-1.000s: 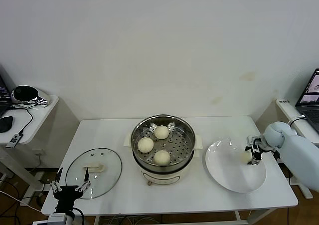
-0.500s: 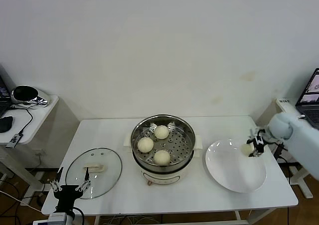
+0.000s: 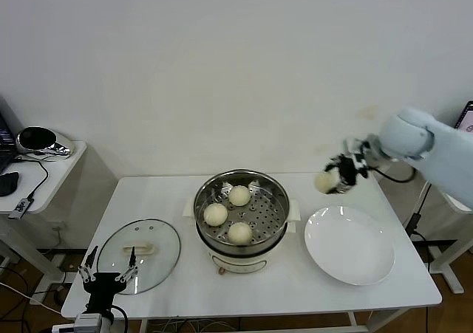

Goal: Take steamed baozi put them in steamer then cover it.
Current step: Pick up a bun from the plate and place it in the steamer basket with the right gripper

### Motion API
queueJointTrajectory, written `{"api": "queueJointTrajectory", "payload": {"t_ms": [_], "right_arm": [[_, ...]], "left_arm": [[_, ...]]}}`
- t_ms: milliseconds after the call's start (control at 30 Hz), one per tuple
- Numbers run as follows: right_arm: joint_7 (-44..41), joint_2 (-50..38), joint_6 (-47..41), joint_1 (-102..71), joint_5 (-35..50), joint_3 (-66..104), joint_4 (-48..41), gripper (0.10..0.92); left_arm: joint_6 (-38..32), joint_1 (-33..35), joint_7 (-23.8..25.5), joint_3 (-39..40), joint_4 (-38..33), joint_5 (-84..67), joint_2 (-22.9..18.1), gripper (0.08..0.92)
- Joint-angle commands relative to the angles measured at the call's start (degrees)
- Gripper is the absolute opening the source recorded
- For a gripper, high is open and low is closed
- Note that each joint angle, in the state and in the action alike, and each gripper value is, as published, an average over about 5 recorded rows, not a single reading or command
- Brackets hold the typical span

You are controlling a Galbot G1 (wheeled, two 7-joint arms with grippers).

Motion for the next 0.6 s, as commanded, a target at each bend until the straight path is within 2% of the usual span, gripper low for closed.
{"api": "queueJointTrajectory", "payload": {"t_ms": [33, 233, 600], "right_arm": [[9.15, 12.93, -11.36, 14.58, 22.41, -13.69, 7.01, 0.611], [13.48, 18.89, -14.86, 7.94, 23.1, -13.45, 3.58, 0.611], [13.58, 22.88, -15.35, -3.04, 15.22, -11.45, -6.74, 0.611]], "left_arm": [[-0.07, -0.13, -0.04, -0.13, 0.03, -0.11, -0.03, 0.823], [-0.05, -0.12, -0.05, -0.33, -0.83, -0.16, -0.52, 0.823], [0.19, 0.16, -0.06, -0.99, -2.06, -0.57, -0.88, 0.823]]}}
